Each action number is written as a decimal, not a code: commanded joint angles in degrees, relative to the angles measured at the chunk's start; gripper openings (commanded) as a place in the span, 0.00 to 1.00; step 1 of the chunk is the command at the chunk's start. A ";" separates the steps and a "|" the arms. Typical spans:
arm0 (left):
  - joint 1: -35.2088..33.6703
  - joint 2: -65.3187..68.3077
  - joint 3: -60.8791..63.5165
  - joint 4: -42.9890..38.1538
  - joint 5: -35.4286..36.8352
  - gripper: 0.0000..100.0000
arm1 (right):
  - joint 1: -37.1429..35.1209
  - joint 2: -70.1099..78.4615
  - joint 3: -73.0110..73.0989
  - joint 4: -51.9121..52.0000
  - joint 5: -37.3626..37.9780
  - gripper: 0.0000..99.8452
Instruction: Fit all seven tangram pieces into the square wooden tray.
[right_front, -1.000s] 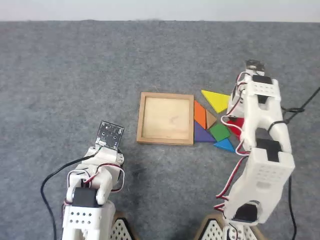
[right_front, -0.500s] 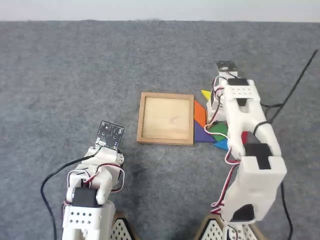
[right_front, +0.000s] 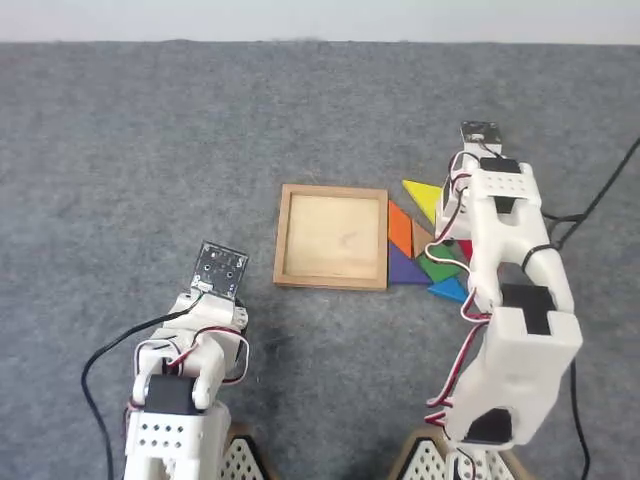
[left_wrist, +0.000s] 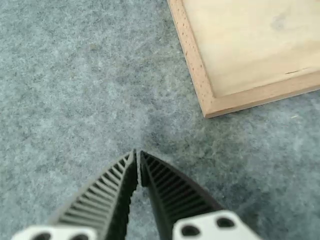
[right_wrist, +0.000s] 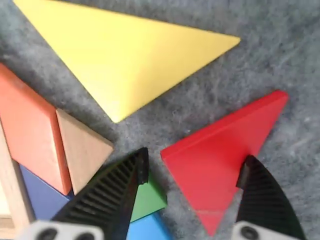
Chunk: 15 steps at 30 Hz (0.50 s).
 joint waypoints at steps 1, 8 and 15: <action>-0.18 -0.70 -0.40 0.26 0.44 0.01 | 2.24 1.45 -1.67 -0.75 0.62 0.29; -0.18 -0.70 -0.40 0.26 0.44 0.01 | 6.64 1.80 -1.67 -1.10 0.62 0.29; -0.18 -0.70 -0.40 0.26 0.44 0.01 | 6.81 1.89 -1.67 -0.66 0.62 0.28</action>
